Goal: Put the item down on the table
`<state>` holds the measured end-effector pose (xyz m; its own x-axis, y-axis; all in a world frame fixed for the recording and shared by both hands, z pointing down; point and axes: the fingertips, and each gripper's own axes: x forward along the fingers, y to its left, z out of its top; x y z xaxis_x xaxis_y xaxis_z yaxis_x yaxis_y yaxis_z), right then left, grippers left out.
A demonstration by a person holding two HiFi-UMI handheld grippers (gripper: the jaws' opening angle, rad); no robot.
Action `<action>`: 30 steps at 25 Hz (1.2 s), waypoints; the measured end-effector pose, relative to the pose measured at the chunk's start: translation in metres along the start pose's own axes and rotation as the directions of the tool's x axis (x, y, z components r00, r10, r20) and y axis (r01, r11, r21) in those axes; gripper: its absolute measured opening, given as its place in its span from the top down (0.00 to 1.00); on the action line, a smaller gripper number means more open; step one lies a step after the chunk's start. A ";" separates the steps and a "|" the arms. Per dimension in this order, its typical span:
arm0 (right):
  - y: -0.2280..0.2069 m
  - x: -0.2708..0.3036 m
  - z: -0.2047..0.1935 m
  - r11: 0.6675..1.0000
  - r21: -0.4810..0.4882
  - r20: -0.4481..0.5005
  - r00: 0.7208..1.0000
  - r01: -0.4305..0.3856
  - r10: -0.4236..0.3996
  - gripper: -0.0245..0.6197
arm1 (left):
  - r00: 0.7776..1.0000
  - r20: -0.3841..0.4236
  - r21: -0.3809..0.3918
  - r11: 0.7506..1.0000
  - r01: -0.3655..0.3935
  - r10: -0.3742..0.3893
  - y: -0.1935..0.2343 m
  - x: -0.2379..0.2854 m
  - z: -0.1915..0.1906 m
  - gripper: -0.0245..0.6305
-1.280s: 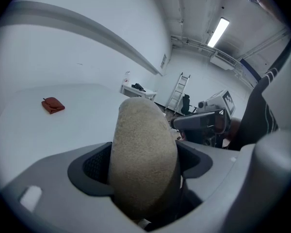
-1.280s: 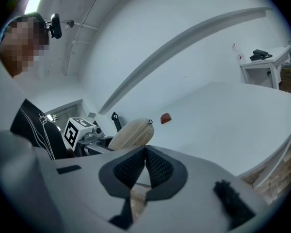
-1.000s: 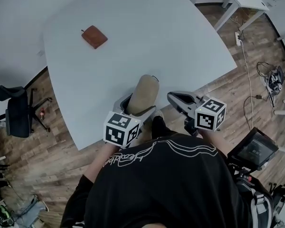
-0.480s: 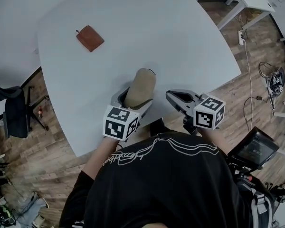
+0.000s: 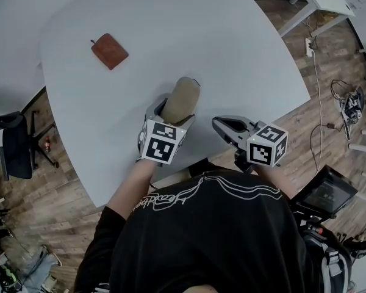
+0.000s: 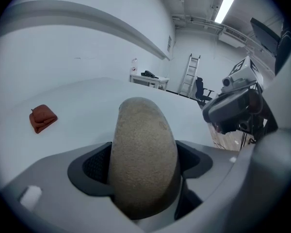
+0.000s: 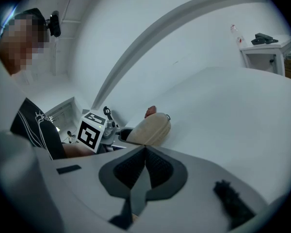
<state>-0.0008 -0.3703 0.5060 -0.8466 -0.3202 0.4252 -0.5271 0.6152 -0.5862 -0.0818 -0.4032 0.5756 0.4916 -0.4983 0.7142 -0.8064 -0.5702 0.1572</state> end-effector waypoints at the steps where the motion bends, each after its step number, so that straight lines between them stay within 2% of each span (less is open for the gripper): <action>1: 0.000 -0.001 0.000 1.000 0.002 0.002 1.000 0.000 0.000 0.95 | 1.000 -0.004 -0.004 1.000 -0.007 0.007 0.001 0.003 0.000 0.35; 9: -0.002 -0.002 0.002 1.000 0.011 0.015 1.000 -0.004 0.004 0.95 | 0.998 -0.046 0.041 0.999 -0.032 0.034 0.005 0.015 -0.012 0.35; 17: -0.002 0.000 0.001 0.999 0.030 0.027 1.000 -0.016 0.015 0.95 | 0.998 0.003 0.100 0.993 -0.058 0.058 0.007 0.014 -0.010 0.34; 21: 0.004 0.003 0.002 0.999 0.005 0.018 0.999 -0.043 0.043 0.95 | 0.997 0.022 0.122 0.990 -0.072 0.070 0.006 0.012 -0.007 0.33; 28: 0.007 0.003 0.007 0.998 -0.014 0.032 0.998 -0.059 0.060 0.95 | 0.996 0.085 0.075 0.996 -0.044 0.037 0.004 -0.006 0.016 0.32; 30: 0.007 0.006 0.010 0.998 -0.019 0.033 0.997 -0.065 0.066 0.95 | 0.995 0.103 0.032 0.999 -0.015 0.012 0.002 -0.013 0.023 0.32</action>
<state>-0.0104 -0.3752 0.4972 -0.8814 -0.3026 0.3627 -0.4693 0.6483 -0.5996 -0.0821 -0.4124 0.5510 0.5135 -0.5695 0.6418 -0.8028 -0.5830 0.1250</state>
